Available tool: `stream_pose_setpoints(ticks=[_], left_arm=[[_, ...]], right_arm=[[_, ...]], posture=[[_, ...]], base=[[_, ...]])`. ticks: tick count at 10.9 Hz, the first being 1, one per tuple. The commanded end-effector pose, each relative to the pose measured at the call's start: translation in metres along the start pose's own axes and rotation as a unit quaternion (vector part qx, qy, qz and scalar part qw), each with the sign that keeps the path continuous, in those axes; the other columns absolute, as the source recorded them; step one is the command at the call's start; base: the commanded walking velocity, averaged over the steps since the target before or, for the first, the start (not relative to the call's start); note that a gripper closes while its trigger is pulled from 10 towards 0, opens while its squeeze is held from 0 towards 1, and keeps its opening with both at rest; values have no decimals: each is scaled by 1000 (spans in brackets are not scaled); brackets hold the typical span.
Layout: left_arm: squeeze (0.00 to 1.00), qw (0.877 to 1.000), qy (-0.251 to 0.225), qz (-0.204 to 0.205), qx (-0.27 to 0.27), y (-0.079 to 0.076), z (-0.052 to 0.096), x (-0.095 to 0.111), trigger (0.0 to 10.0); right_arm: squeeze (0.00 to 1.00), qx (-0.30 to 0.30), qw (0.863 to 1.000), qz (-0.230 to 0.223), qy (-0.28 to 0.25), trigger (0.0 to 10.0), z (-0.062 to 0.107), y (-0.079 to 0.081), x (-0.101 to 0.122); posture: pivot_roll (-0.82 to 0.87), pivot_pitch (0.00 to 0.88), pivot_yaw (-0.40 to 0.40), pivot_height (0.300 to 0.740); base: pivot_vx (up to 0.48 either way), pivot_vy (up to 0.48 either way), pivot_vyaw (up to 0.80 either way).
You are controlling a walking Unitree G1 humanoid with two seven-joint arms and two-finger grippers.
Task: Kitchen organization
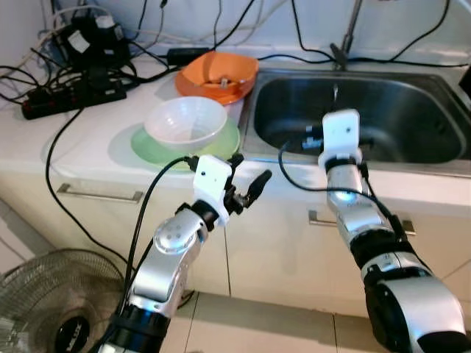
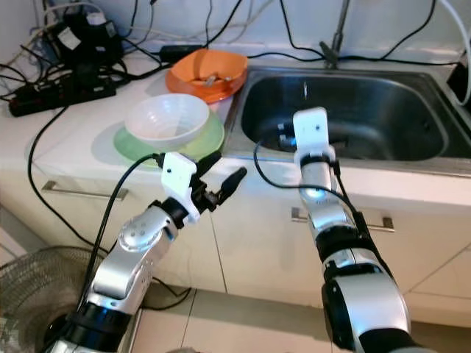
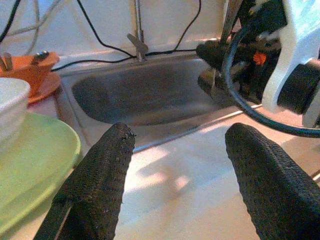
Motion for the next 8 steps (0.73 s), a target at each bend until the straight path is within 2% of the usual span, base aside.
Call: stream_pose_setpoints(ticks=[1, 2, 7, 8], left_arm=[[0, 1000, 12, -3, -4, -1, 1, -4, 10000], [0, 1000, 13, -4, -2, -1, 1, -4, 10000], [0, 1000, 19, -1, 3, -1, 3, -7, 10000], [0, 1000, 20, -1, 3, -1, 3, -7, 10000]], right_arm=[[0, 1, 1000, -1, 5, 10000, -6, -1, 4], [0, 6, 1000, 4, 22, 10000, -4, 0, -5], [0, 15, 999, 0, 45, 10000, -1, 3, -16], [1000, 18, 999, -5, 48, 10000, 0, 4, -17]], posture=[[105, 0, 73, 740], [108, 0, 71, 740], [116, 0, 72, 740], [117, 0, 73, 740]], base=[[0, 0, 0], [0, 0, 0], [0, 0, 0], [0, 0, 0]])
Point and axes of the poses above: a point about 5 cm out from each wrist's last joint towards the gripper, its own z axis pointing back from the gripper into the wrist, its own x axis along the axis of the wrist's last joint, y = z × x, the point moved 5 cm from there along -z, pointing out of the wrist towards the gripper, and after that the axes turned 1 degree about -z, right-handed, at the moved point
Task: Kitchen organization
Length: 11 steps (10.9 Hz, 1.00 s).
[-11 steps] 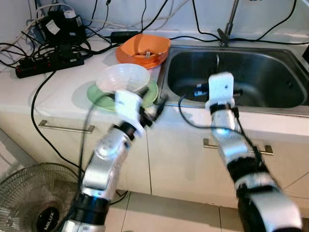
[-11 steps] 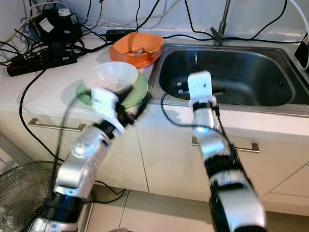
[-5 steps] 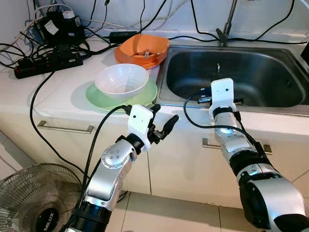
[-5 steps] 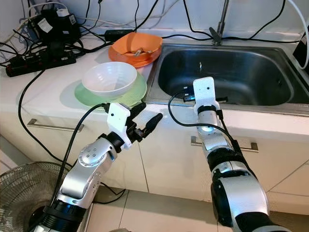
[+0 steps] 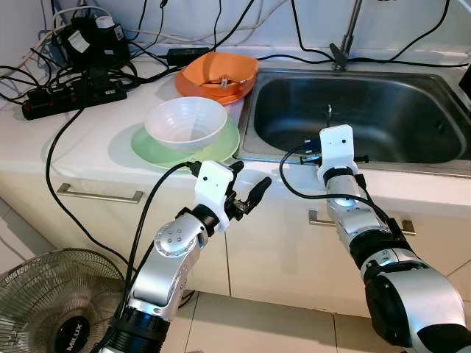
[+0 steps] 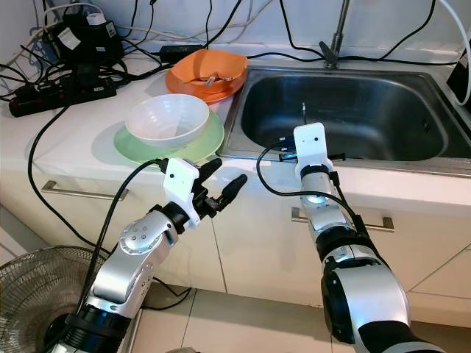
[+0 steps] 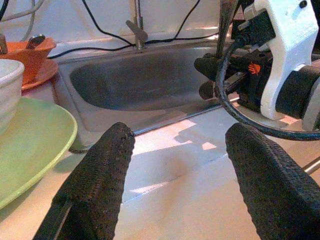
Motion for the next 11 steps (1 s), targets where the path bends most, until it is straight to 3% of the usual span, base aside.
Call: stream_pose_setpoints(ticks=[1, 2, 3, 6, 11], left_arm=[[0, 1000, 2, -4, 5, 2, 2, 1, 10000], [0, 1000, 2, -3, 6, 2, 2, 1, 10000], [0, 1000, 2, -2, 6, 2, 2, 1, 10000], [0, 1000, 2, -3, 6, 2, 1, 1, 10000], [0, 996, -38, -19, 74, 23, -4, 15, 10000]], right_arm=[[1000, 0, 1000, -7, -7, 10000, -4, 0, 7], [910, 0, 1000, -5, -6, 10000, -4, 0, 7], [0, 0, 1000, -3, -6, 10000, -4, 1, 7], [0, -1, 1000, -7, -13, 10000, -4, 1, 10], [0, -20, 987, -73, -143, 10000, 0, -3, 60]], posture=[[117, 0, 73, 740], [119, 0, 73, 740], [120, 0, 72, 740], [119, 0, 74, 740], [86, 0, 78, 740]], base=[[0, 0, 0], [0, 0, 0], [0, 0, 0], [0, 0, 0], [0, 0, 0]])
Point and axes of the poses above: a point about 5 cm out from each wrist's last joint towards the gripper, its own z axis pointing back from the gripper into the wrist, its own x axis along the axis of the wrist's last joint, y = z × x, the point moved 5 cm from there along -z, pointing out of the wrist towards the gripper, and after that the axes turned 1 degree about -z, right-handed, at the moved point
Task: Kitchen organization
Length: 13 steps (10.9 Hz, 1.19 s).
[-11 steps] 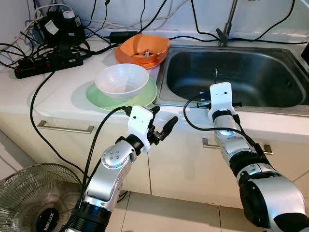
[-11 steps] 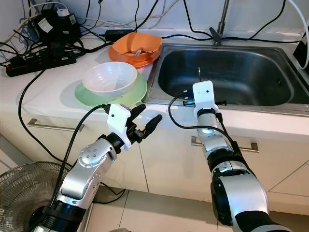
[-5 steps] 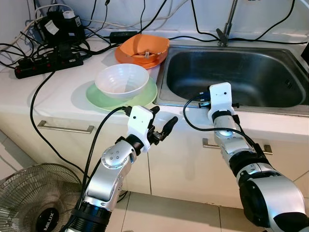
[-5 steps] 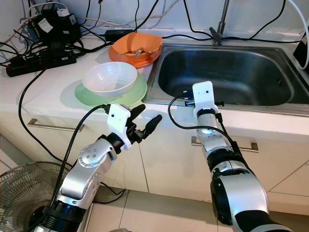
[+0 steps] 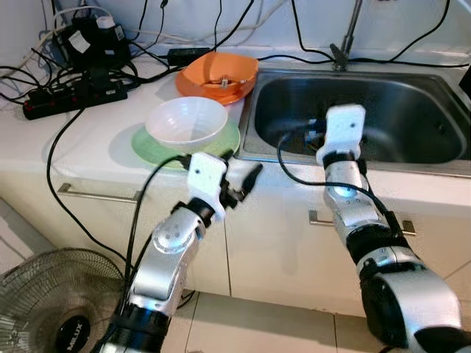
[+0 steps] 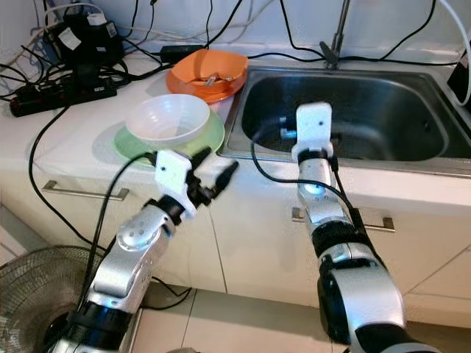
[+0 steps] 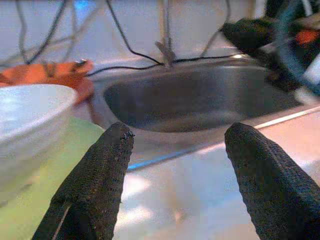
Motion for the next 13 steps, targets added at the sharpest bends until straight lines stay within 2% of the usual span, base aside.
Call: stream_pose_setpoints(ticks=[1, 3, 5, 8, 11, 13], left_arm=[[0, 999, -12, -22, 24, 8, -1, 4, 10000], [0, 997, -37, -28, 58, 17, -1, 7, 10000], [0, 994, -43, -33, 93, 30, 1, 11, 10000], [0, 993, -42, -32, 101, 32, 2, 8, 10000], [0, 992, -30, -42, 111, 40, 14, 0, 10000], [0, 992, -28, -45, 118, 42, 16, -1, 10000]], right_arm=[[0, -5, 1000, -18, -18, 10000, 5, -1, 5], [0, 11, 999, -28, -34, 10000, 19, 2, 6], [0, 25, 998, -31, -39, 10000, 47, 3, 3], [0, 38, 998, -43, -13, 10000, 67, 12, -7], [0, 40, 999, -25, 12, 10000, 76, 4, -21], [0, 38, 999, -24, 30, 10000, 81, 6, -30]], posture=[[78, 0, 77, 740], [67, 0, 75, 740], [58, 0, 73, 740], [60, 0, 74, 740], [67, 0, 72, 740], [70, 0, 74, 740]], base=[[0, 0, 0], [0, 0, 0], [0, 0, 0], [0, 0, 0], [0, 0, 0], [0, 0, 0]])
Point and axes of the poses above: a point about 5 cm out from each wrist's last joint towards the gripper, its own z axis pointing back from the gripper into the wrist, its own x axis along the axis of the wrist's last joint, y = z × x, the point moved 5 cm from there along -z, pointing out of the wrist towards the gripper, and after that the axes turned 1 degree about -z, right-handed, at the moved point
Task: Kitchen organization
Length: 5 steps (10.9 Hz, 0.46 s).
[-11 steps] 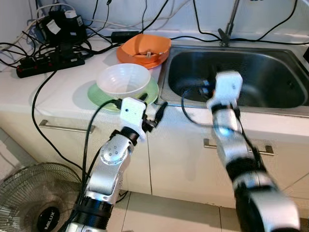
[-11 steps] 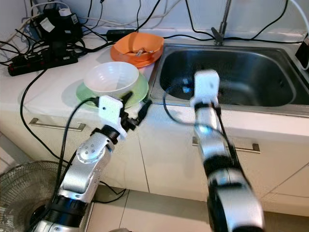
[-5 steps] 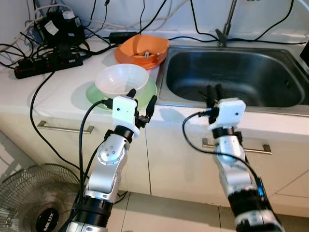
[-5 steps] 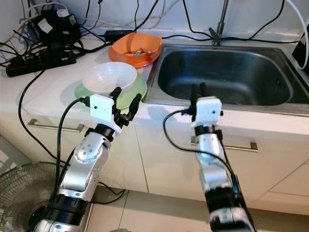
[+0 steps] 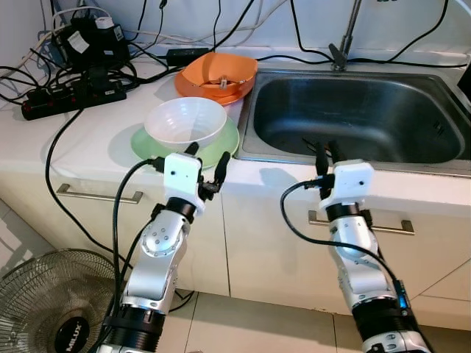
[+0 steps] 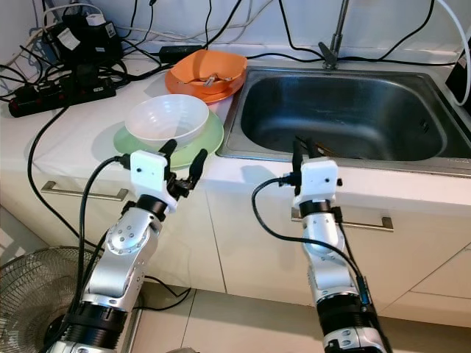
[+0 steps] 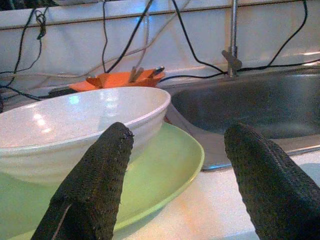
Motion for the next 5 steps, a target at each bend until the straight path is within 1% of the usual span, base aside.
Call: stream_pose_setpoints(ticks=[1, 2, 3, 4, 5], left_arm=[[0, 1000, -18, -11, 7, 4, -1, 11, 10000], [0, 999, -47, -4, 14, 7, -6, 31, 10000], [0, 996, -78, 5, 34, 19, -11, 54, 10000], [0, 993, -98, 16, 63, 37, -16, 75, 10000], [0, 990, -87, 12, 109, 64, -22, 83, 10000]], right_arm=[[0, 1, 1000, -2, 13, 10000, 1, 4, -5], [0, 4, 1000, -10, 14, 10000, 0, 10, -5], [0, 6, 1000, -15, 16, 10000, 0, 14, -6], [0, 9, 1000, -18, 18, 10000, 0, 18, -7], [0, 12, 1000, -20, 19, 10000, 0, 21, -7]], posture=[[77, 0, 73, 740], [82, 0, 72, 740], [88, 0, 69, 740], [92, 0, 67, 740], [91, 0, 68, 740]], base=[[0, 0, 0], [0, 0, 0], [0, 0, 0], [0, 0, 0], [0, 0, 0]])
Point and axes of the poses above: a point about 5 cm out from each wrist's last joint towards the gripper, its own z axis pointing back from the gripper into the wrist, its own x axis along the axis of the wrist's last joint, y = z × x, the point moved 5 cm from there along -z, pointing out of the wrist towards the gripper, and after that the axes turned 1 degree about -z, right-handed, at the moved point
